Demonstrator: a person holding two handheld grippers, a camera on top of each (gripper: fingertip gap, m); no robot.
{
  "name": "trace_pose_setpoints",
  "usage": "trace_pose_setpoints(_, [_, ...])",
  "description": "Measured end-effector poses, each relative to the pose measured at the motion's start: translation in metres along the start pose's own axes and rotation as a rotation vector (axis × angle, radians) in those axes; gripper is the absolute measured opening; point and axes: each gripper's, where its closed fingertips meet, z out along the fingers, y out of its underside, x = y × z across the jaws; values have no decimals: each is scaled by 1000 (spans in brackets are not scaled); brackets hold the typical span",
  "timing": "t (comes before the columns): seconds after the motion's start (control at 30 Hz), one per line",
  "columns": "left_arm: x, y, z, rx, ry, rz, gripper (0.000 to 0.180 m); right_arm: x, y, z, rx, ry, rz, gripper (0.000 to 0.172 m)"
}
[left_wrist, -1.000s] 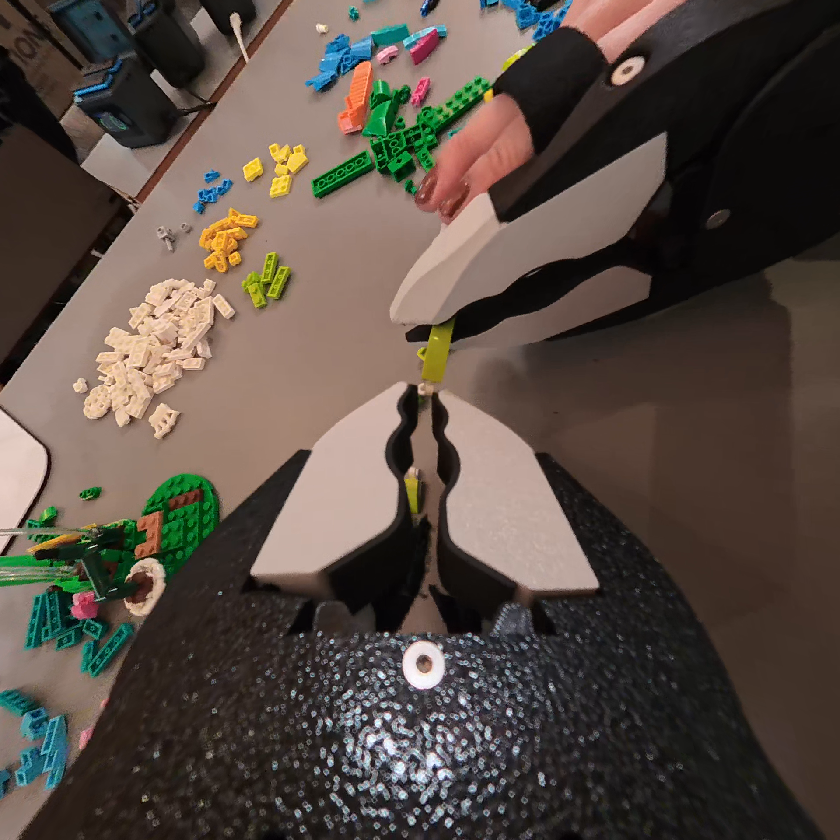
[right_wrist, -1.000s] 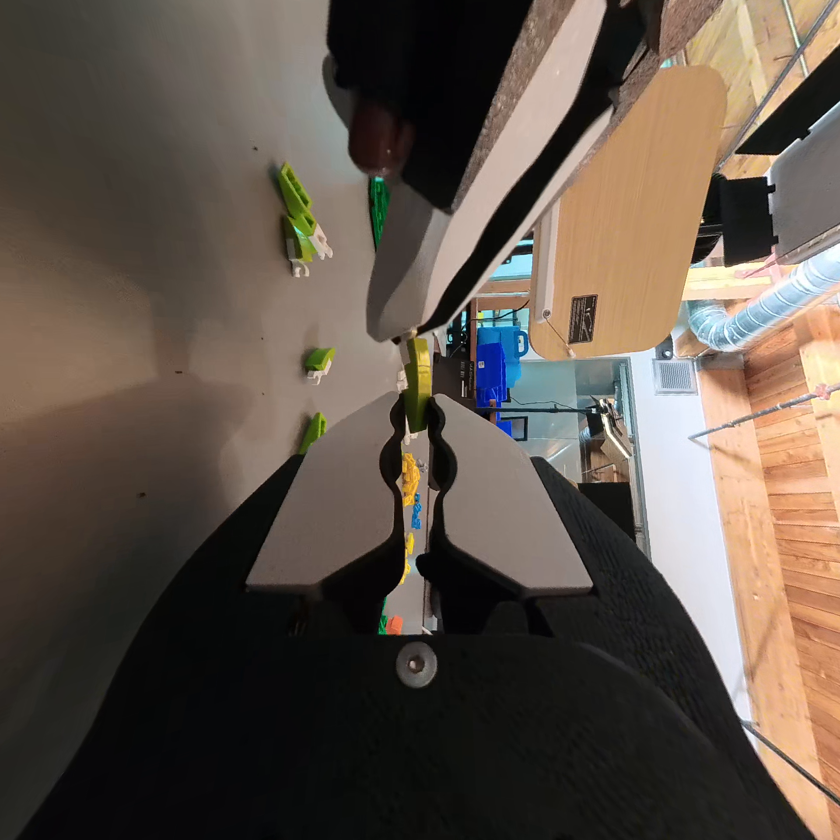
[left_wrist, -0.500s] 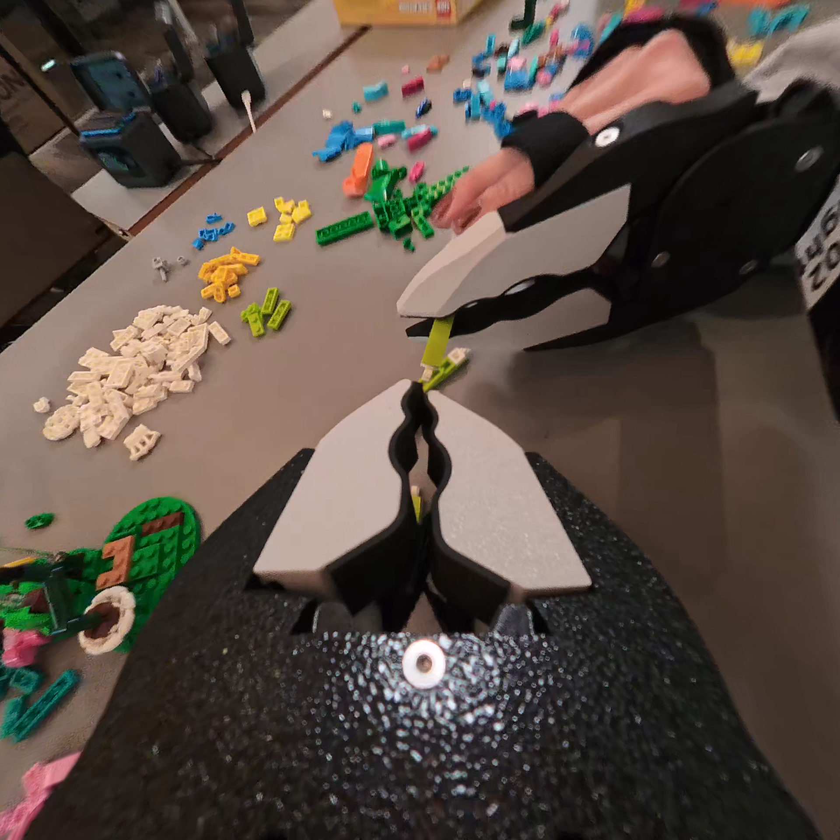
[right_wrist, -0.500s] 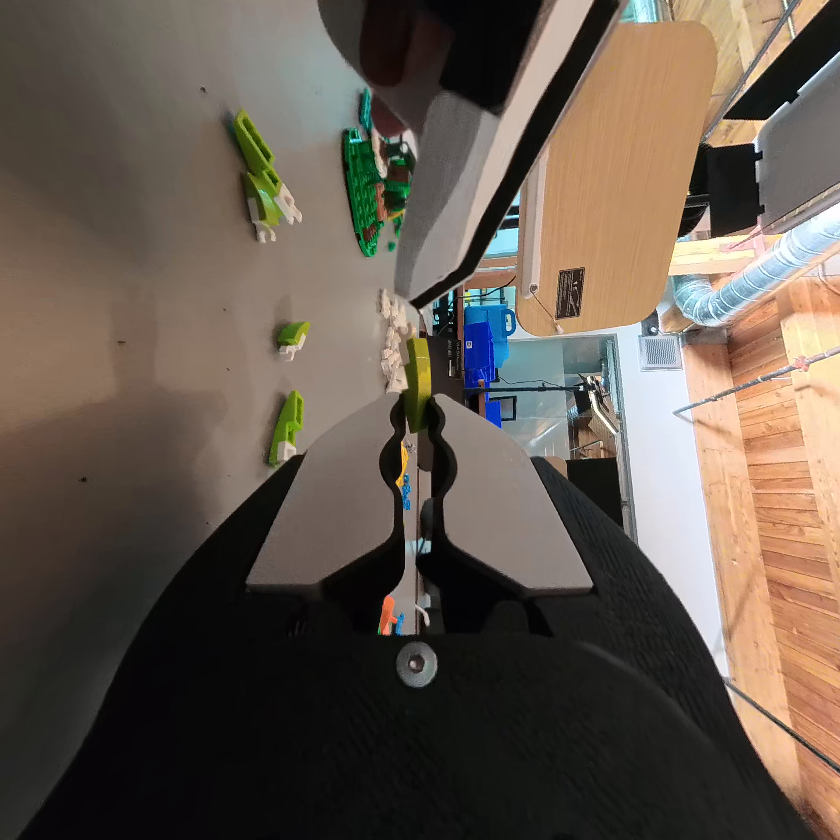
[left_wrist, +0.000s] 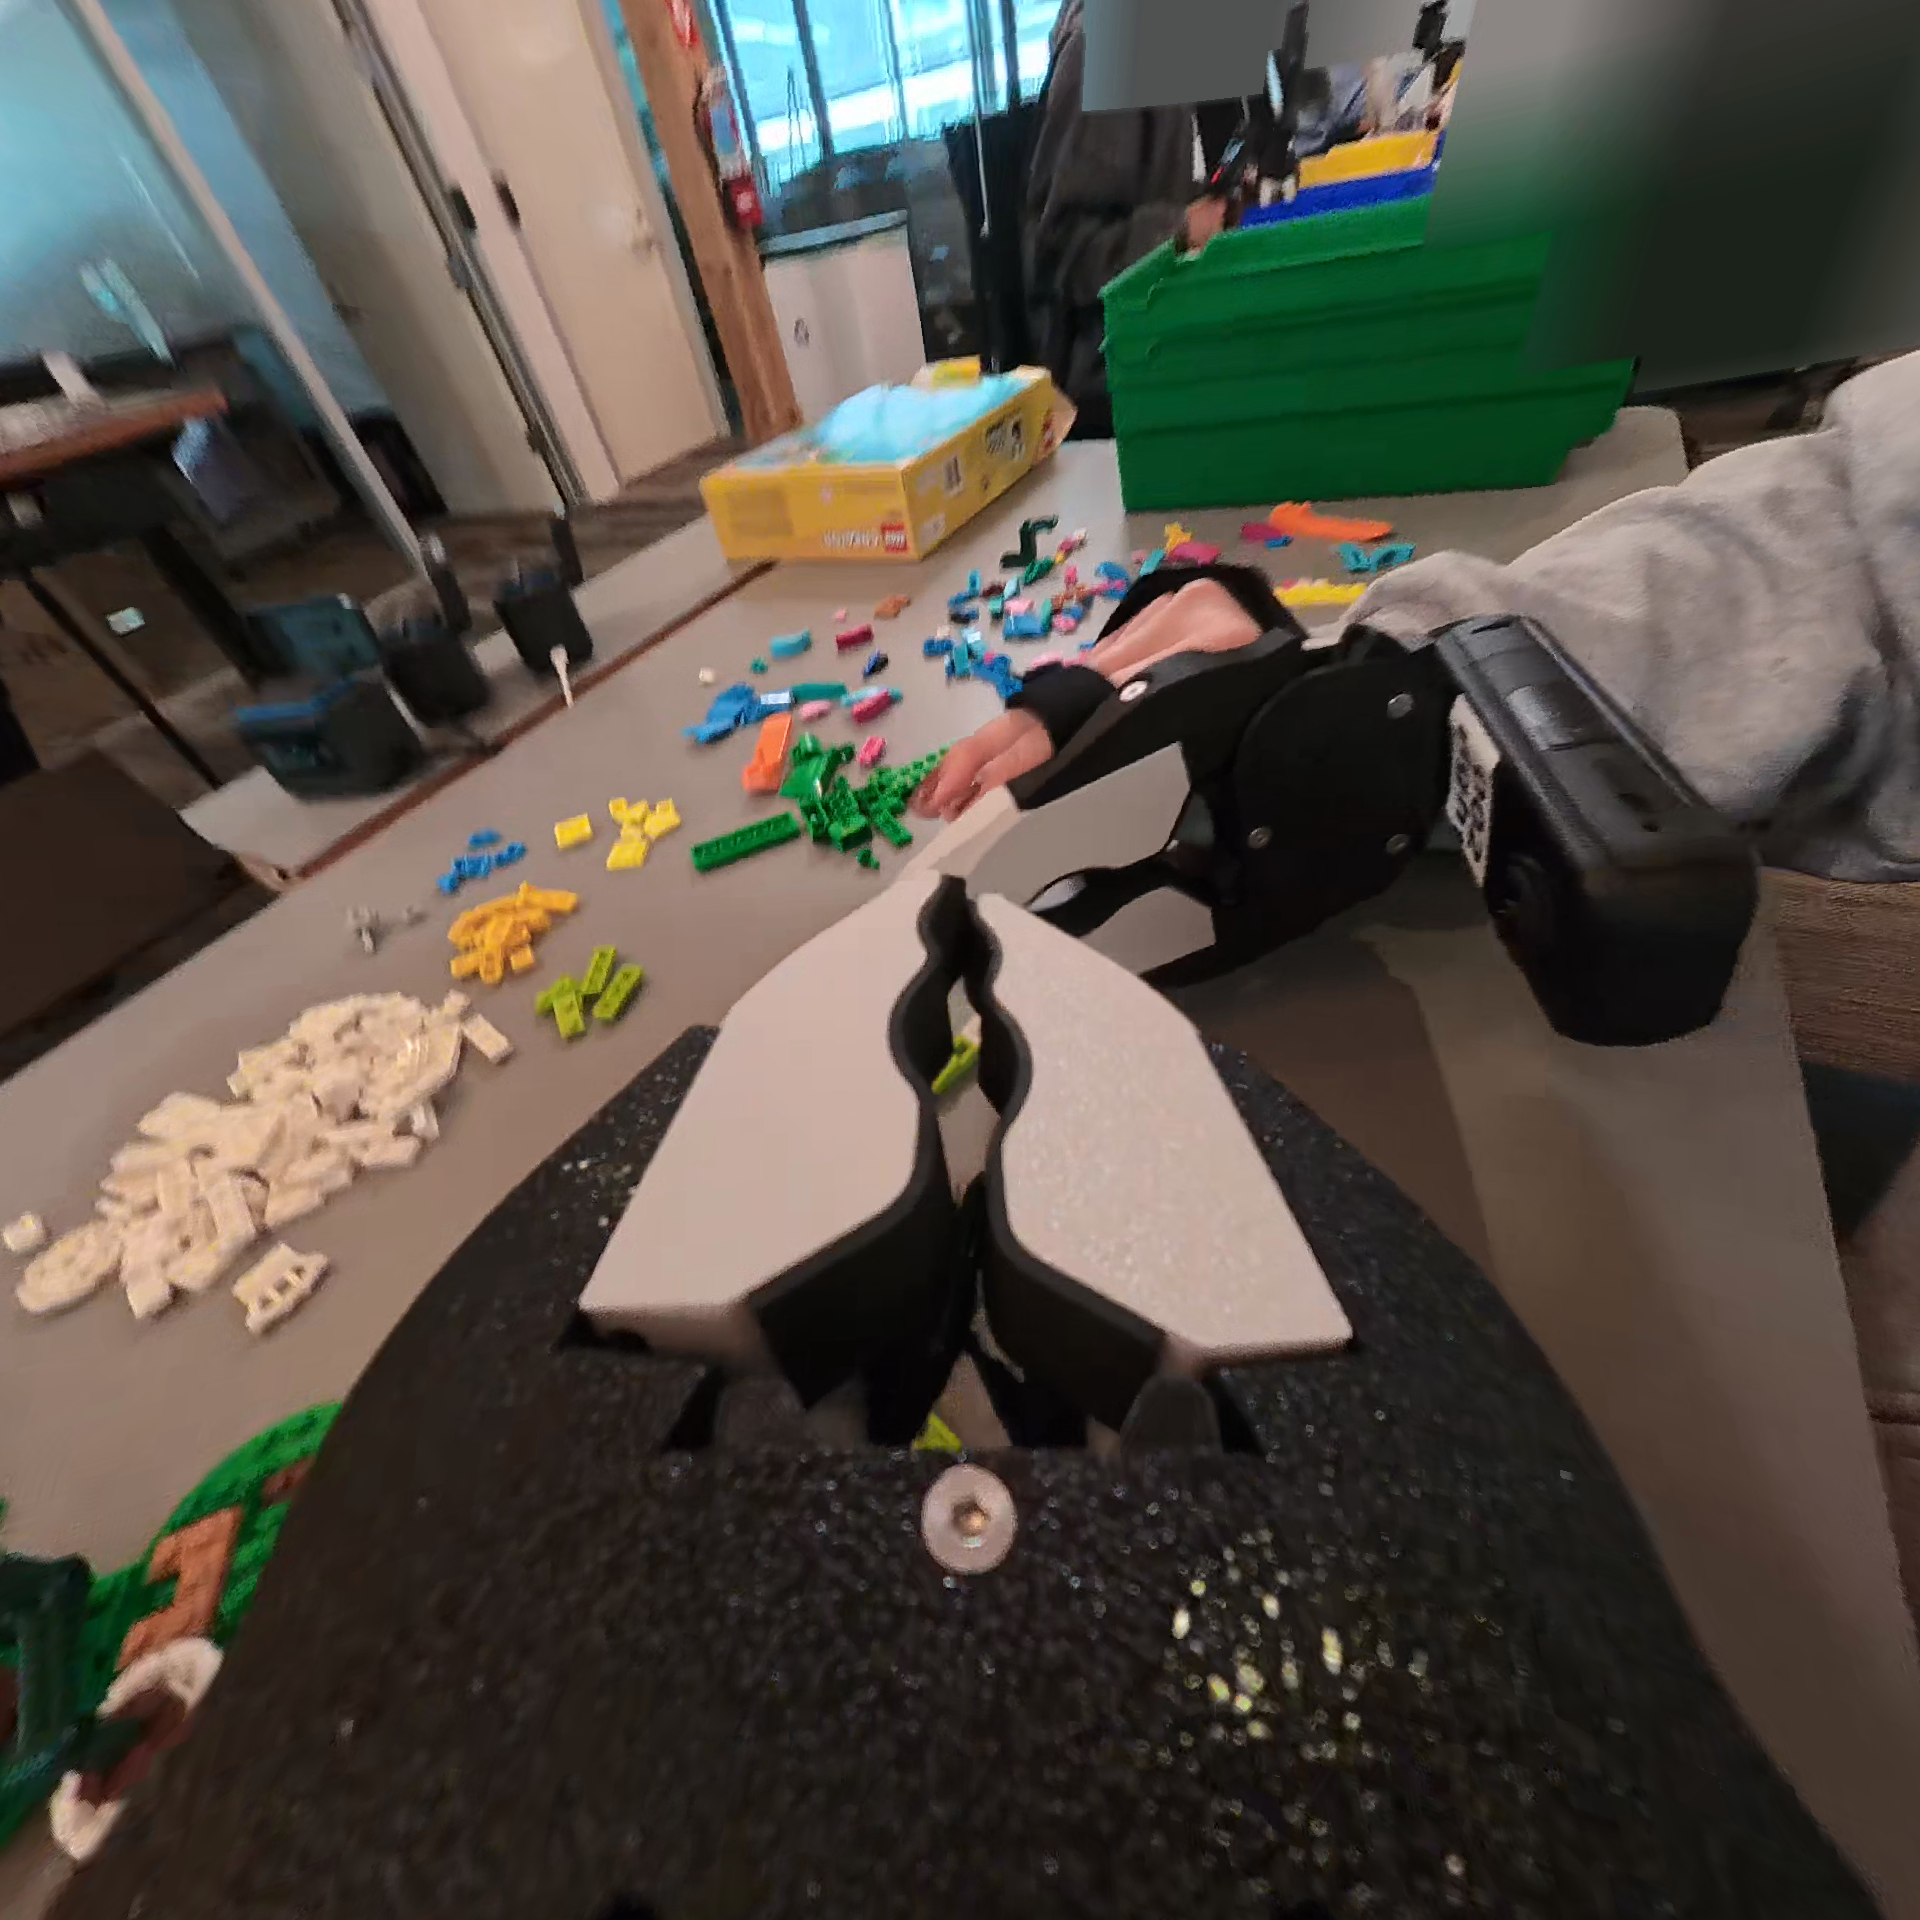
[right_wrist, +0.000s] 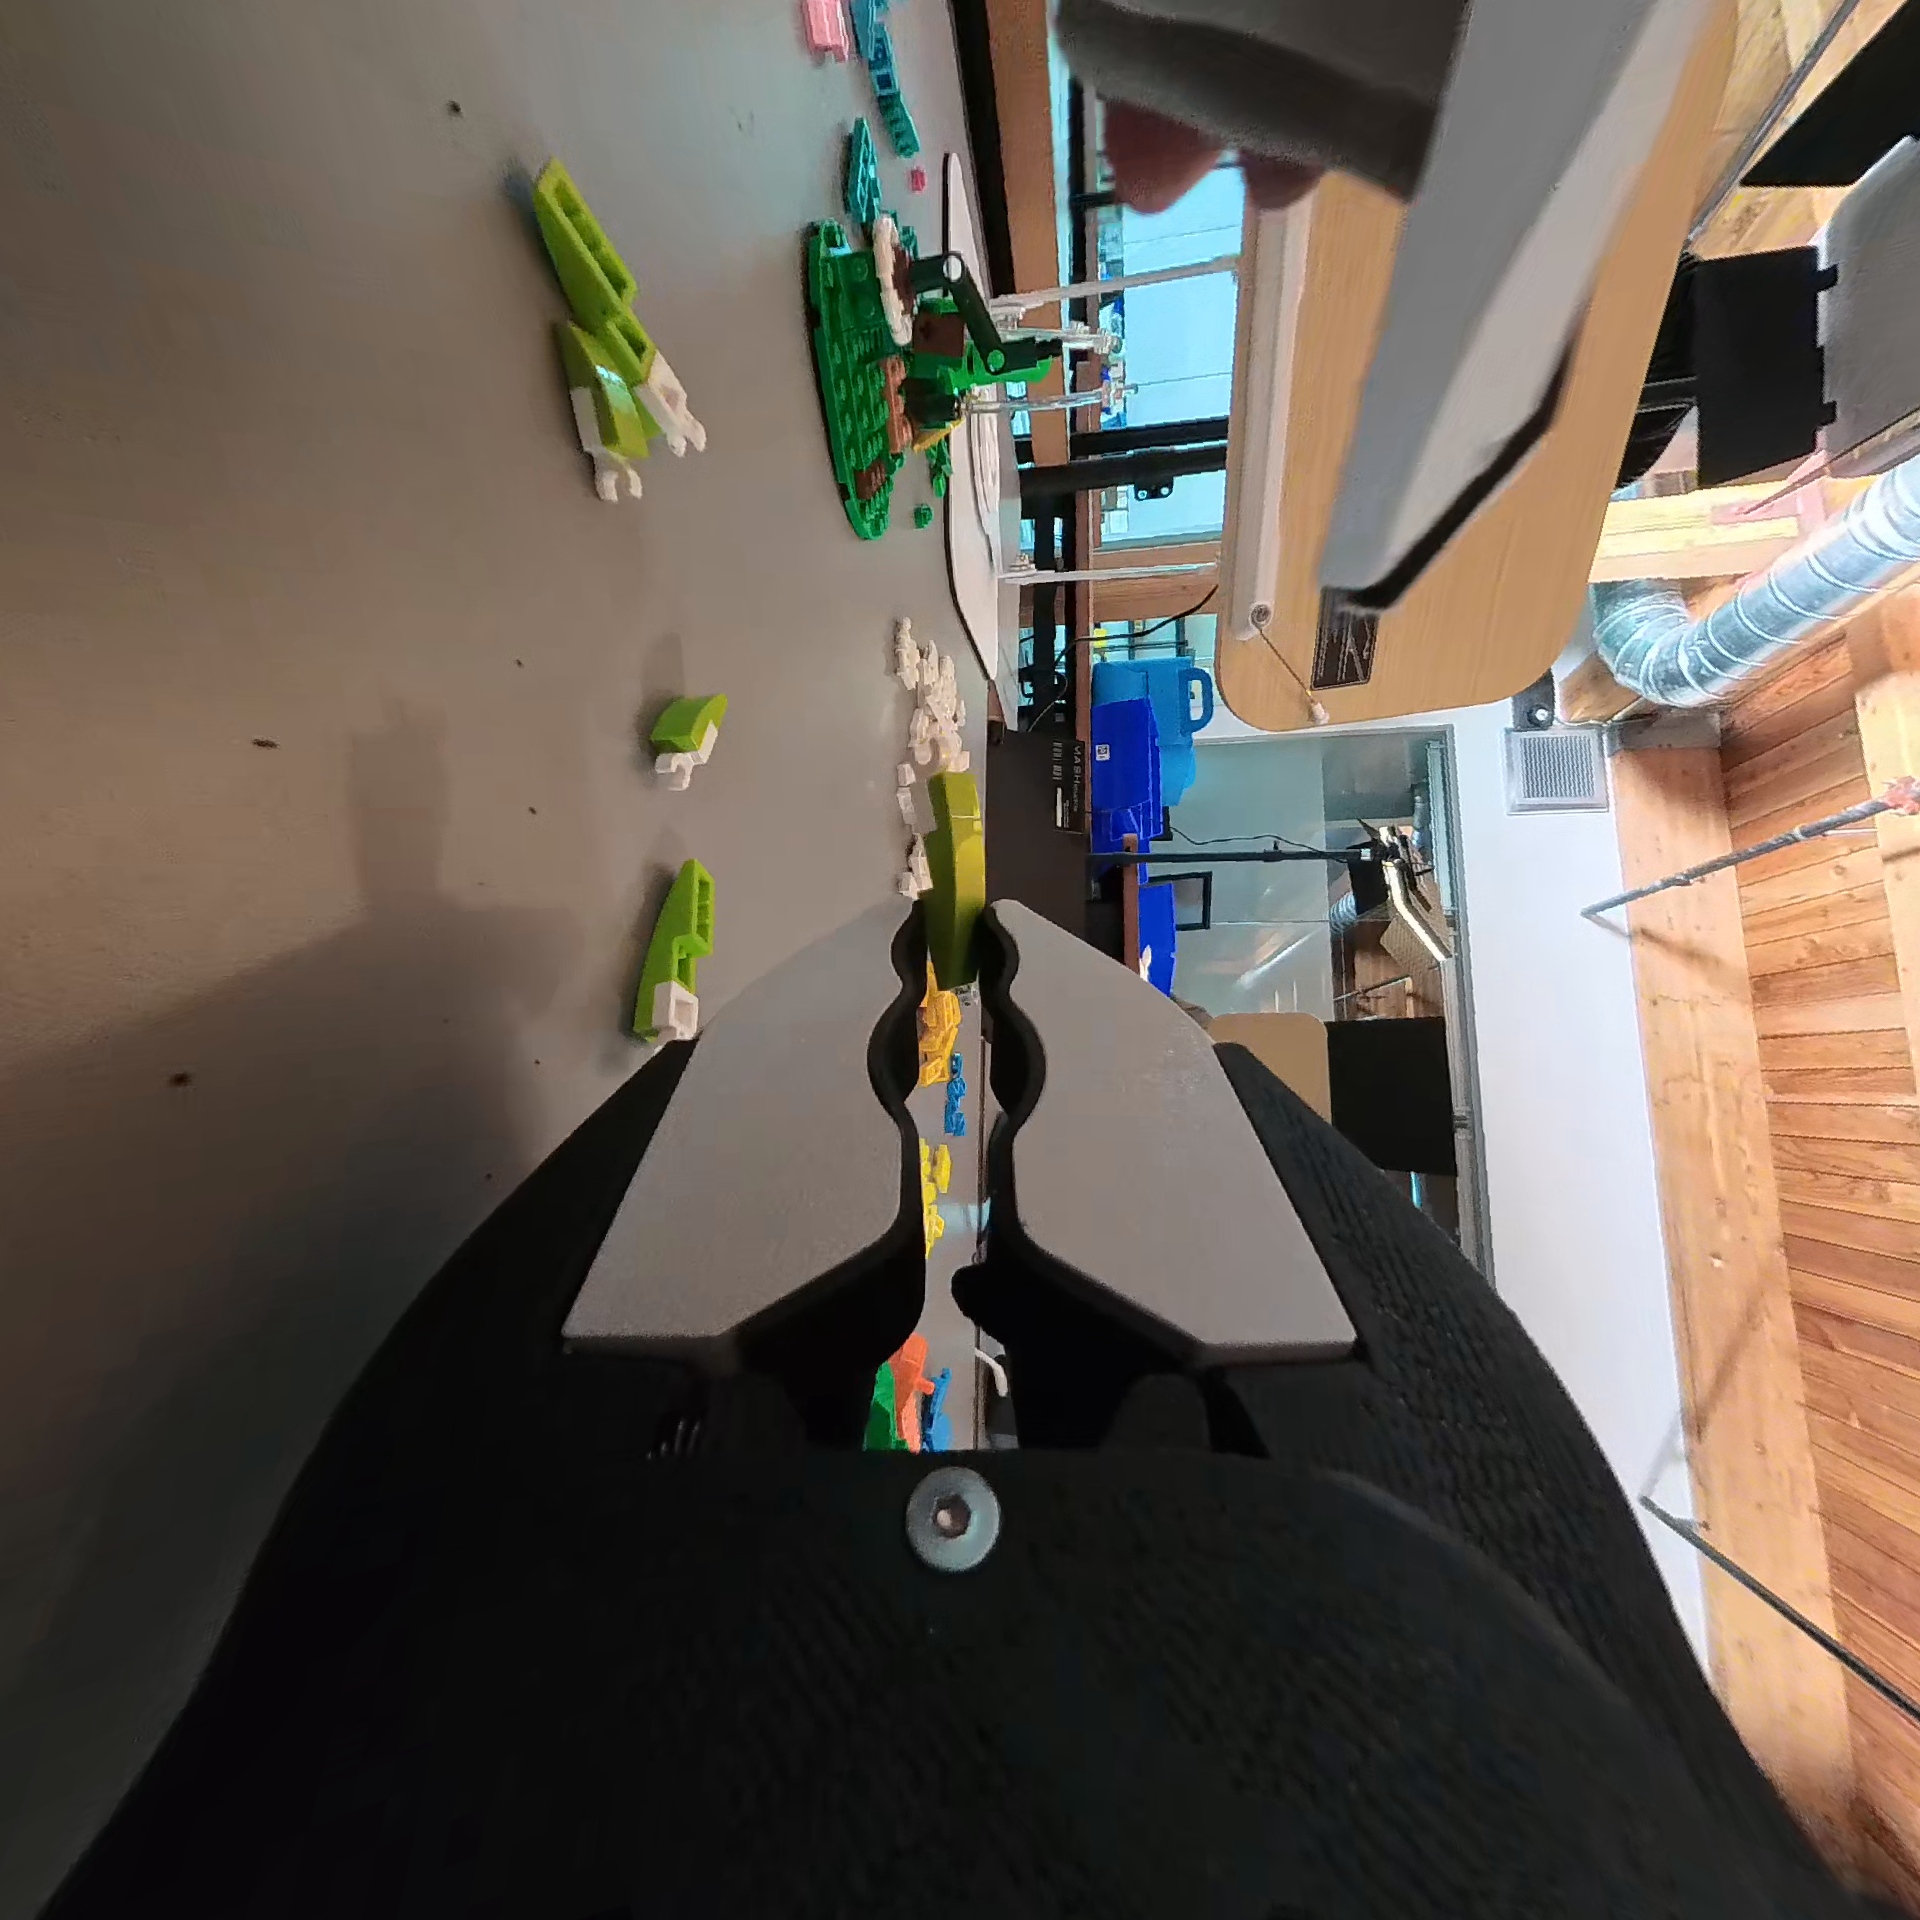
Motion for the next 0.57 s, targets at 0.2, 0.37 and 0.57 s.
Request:
trace_pose_setpoints(0.2, [13,-16,-5,81,-4,210,1,-3,1,1,-6,-13,-2,7])
trace_pose_setpoints(0.37, [31,-32,-10,165,27,364,1,-5,2,1,-9,-23,-2,8])
trace_pose_setpoints(0.57, [96,-92,-82,597,844,-124,1,-7,2,2,-9,-33,-1,7])
